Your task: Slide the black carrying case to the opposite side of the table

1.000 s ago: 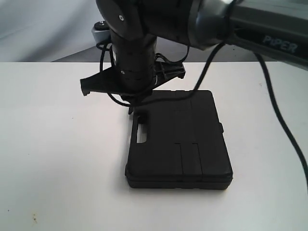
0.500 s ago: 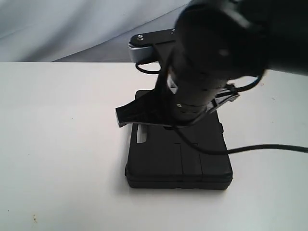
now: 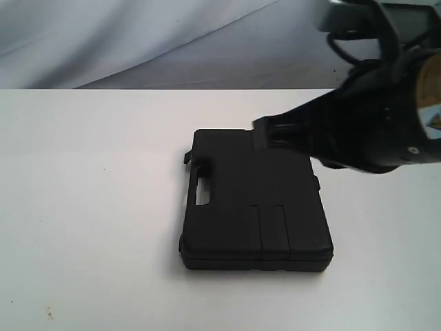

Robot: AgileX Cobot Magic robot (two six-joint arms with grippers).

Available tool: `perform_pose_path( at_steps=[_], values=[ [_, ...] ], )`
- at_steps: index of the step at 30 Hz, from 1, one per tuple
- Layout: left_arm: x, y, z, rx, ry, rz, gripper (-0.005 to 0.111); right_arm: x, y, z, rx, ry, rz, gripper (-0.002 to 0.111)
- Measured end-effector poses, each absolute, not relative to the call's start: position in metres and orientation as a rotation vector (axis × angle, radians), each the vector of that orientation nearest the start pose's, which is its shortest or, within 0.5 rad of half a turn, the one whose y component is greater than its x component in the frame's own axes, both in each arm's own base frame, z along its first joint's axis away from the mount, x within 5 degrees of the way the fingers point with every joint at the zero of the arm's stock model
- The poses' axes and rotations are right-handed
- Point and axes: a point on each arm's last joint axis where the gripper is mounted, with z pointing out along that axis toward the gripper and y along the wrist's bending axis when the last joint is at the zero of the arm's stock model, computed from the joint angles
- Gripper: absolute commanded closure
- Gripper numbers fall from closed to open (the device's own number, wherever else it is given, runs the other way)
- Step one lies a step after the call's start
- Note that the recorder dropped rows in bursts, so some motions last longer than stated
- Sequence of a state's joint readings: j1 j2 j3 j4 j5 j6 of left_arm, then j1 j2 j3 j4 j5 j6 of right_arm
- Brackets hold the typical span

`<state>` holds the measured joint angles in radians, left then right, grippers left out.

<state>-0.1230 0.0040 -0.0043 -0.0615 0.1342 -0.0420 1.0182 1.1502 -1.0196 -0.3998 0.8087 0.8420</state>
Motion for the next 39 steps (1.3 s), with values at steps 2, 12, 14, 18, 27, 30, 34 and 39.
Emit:
perform_pose_path(
  at_steps=[2,12,14,18,27,30,34,39],
  values=[
    [0.056,-0.008,0.202,0.023,1.620,-0.181,0.107,0.143,0.171,0.345,-0.363,2.321,0.455,0.108],
    [0.056,-0.008,0.202,0.023,1.620,-0.181,0.107,0.135,0.097,0.314,-0.063,2.208,0.536,0.108],
    [0.056,-0.008,0.202,0.023,1.620,-0.181,0.107,0.133,0.083,0.303,-0.002,2.194,0.525,0.108],
    [0.056,-0.008,0.202,0.023,1.620,-0.181,0.107,0.122,0.064,0.277,0.094,2.137,0.555,0.108],
    [0.056,-0.008,0.202,0.023,1.620,-0.181,0.107,0.094,0.039,0.226,0.147,1.956,0.622,0.108],
    [0.056,-0.008,0.202,0.023,1.620,-0.181,0.107,0.085,0.031,0.216,0.123,1.897,0.576,0.108],
    [0.056,-0.008,0.202,0.023,1.620,-0.181,0.107,0.073,0.023,0.213,0.123,1.778,0.536,0.108],
    [0.056,-0.008,0.202,0.023,1.620,-0.181,0.107,0.059,0.013,0.208,0.163,1.640,0.494,0.108]
  ],
)
